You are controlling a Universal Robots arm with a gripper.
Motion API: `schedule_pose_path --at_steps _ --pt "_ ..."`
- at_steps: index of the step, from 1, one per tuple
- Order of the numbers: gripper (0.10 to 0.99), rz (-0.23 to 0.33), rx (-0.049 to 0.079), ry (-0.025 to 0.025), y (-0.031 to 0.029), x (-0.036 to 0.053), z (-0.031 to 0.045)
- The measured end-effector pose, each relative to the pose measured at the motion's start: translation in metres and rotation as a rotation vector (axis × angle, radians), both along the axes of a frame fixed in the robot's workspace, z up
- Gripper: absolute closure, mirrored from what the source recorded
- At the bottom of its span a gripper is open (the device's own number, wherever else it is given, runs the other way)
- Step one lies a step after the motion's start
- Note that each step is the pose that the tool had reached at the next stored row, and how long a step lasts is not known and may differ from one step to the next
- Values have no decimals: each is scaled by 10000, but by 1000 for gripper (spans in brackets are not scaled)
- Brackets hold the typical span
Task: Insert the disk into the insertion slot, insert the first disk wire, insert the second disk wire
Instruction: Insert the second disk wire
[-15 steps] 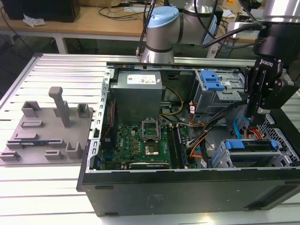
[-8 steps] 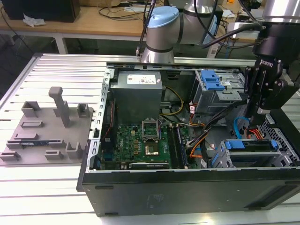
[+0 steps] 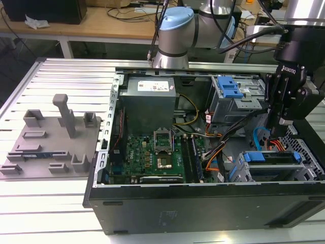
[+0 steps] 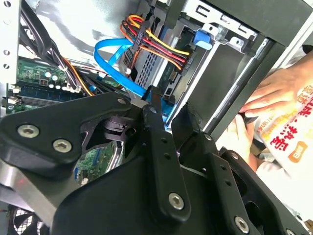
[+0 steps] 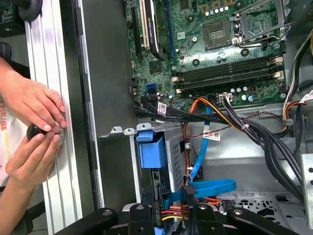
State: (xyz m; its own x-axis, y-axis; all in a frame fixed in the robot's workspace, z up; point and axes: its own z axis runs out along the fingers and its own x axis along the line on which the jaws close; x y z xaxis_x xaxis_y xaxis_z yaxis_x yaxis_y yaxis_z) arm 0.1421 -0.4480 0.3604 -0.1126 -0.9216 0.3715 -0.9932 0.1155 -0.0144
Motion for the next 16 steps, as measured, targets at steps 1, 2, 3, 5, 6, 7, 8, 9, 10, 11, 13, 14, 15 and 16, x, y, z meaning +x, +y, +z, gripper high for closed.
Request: schedule_pose_path --at_steps 1,2,3,5,6,7,8,9,10,11,13,14,15,16 --pt "722 20 1 0 0 -1 -1" --pt "737 50 1 0 0 -2 -3" --pt "804 67 1 0 0 -3 -5" --pt "925 117 1 1 0 -4 -11" --pt "925 132 8 0 -11 -6 -15" --pt "925 132 63 -14 -68 -10 -14" --pt "925 134 151 -29 -105 -9 -14" --pt "925 133 234 -41 -122 -10 -14" --pt "925 132 368 -66 -144 -10 -14" --pt "925 132 501 -97 -164 -10 -14" --pt "925 134 981 -231 -232 -10 -14" --pt "925 135 1144 -267 -266 -9 -14" --pt "925 133 1293 -292 -306 -10 -15" --pt "925 132 1510 -327 -374 -10 -17"
